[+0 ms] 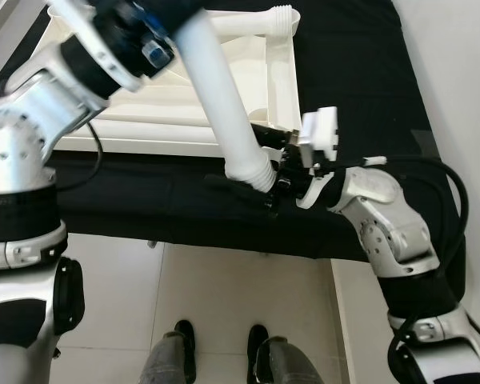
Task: Building children table
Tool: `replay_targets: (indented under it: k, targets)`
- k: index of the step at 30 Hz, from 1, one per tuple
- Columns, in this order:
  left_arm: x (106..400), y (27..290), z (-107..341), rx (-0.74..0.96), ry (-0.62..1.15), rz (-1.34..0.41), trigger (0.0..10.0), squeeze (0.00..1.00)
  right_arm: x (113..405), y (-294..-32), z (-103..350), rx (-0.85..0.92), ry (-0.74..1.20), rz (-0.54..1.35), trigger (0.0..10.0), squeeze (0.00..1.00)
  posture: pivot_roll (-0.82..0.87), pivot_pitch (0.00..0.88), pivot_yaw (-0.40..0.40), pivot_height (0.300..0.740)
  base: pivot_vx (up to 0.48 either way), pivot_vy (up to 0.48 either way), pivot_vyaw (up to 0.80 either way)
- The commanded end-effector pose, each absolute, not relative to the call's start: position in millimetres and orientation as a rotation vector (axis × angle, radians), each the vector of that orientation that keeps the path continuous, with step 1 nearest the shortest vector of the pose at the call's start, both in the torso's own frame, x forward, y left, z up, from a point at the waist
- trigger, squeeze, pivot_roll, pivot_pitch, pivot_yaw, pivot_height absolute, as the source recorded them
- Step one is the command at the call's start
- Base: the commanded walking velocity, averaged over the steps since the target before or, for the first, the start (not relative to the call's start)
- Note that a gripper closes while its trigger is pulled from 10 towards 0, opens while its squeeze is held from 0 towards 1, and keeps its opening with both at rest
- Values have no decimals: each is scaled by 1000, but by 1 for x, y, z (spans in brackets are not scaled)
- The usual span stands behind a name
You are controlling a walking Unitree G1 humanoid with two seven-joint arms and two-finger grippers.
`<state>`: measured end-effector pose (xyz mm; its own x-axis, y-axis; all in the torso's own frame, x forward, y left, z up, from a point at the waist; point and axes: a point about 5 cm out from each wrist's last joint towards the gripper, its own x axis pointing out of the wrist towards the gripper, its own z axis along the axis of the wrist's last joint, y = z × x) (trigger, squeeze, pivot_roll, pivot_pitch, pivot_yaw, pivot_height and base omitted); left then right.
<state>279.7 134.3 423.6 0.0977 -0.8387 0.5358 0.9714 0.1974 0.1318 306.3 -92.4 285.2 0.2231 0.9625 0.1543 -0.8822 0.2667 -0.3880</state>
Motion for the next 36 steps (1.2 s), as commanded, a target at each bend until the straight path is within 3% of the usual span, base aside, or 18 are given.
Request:
replay_targets:
  k: [1,2,3,4,6,12,28,29,32,33,36]
  targets:
    - [278,120,418,-137,-495,-1493,0,0,304,-82,289,-288,-386,1342,10000,541,43,246,-29,740,0,0,0]
    - [278,120,418,-137,-495,-1493,0,0,304,-82,289,-288,-386,1342,10000,541,43,246,-29,740,0,0,0]
    - [279,113,415,-53,-462,-1561,0,0,305,-79,291,-283,-362,1372,10000,239,32,243,-30,740,0,0,0]
    - [279,107,410,43,-422,-1630,0,0,302,-76,292,-268,-327,1440,10000,0,28,240,-31,740,0,0,0]
    - [281,98,401,181,-369,-1715,0,0,299,-72,293,-238,-272,1517,10000,0,23,243,-30,740,0,0,0]
    - [286,91,396,324,-375,-1769,0,0,298,-63,290,-177,-183,1548,10000,0,21,245,-28,740,0,0,0]
    - [304,83,400,264,-534,-1683,0,0,313,-52,287,-26,-107,1407,10000,0,24,238,-25,740,0,0,0]
    - [303,78,407,207,-567,-1705,0,0,319,-46,286,9,-119,1340,8588,0,28,235,-24,740,0,0,0]
    - [302,76,409,176,-576,-1727,0,0,321,-44,285,26,-134,1312,8588,0,28,235,-24,740,0,0,0]
    - [302,75,409,175,-576,-1736,0,0,321,-42,284,18,-144,1311,0,0,29,233,-22,740,0,0,0]
    - [301,74,409,177,-576,-1741,0,0,320,-41,283,12,-149,1313,0,0,29,233,-22,740,0,0,0]
